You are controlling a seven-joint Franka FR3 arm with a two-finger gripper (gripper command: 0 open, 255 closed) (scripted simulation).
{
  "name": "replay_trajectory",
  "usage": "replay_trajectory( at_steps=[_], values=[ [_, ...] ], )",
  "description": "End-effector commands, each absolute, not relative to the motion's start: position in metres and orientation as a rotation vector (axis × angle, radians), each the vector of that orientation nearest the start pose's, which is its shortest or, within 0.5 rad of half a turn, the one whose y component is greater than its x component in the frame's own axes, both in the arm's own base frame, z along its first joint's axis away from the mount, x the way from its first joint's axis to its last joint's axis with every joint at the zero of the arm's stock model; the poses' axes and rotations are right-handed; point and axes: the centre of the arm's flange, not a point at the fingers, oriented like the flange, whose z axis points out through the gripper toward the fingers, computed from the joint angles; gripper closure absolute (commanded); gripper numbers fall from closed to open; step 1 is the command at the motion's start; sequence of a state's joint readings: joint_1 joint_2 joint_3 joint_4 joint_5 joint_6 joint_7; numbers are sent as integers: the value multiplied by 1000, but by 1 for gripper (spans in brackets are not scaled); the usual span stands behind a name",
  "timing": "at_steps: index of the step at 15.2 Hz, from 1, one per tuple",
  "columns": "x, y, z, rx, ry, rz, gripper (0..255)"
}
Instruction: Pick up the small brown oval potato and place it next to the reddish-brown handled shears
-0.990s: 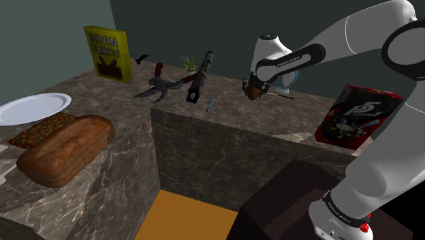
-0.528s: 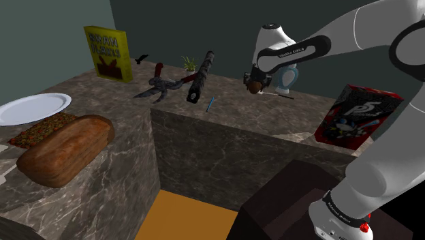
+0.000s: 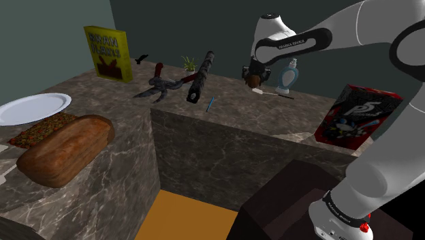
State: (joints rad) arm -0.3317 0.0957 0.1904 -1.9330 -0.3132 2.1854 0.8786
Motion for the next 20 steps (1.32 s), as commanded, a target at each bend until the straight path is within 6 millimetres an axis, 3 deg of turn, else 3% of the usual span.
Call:
replay_trajectory(
  at_steps=[1,10,20],
  values=[
    [608,-85,456,-2994,1376,-395,255],
    [702,-19,458,-2994,1376,-395,255],
    [702,-19,405,-2994,1376,-395,255]
  ],
)
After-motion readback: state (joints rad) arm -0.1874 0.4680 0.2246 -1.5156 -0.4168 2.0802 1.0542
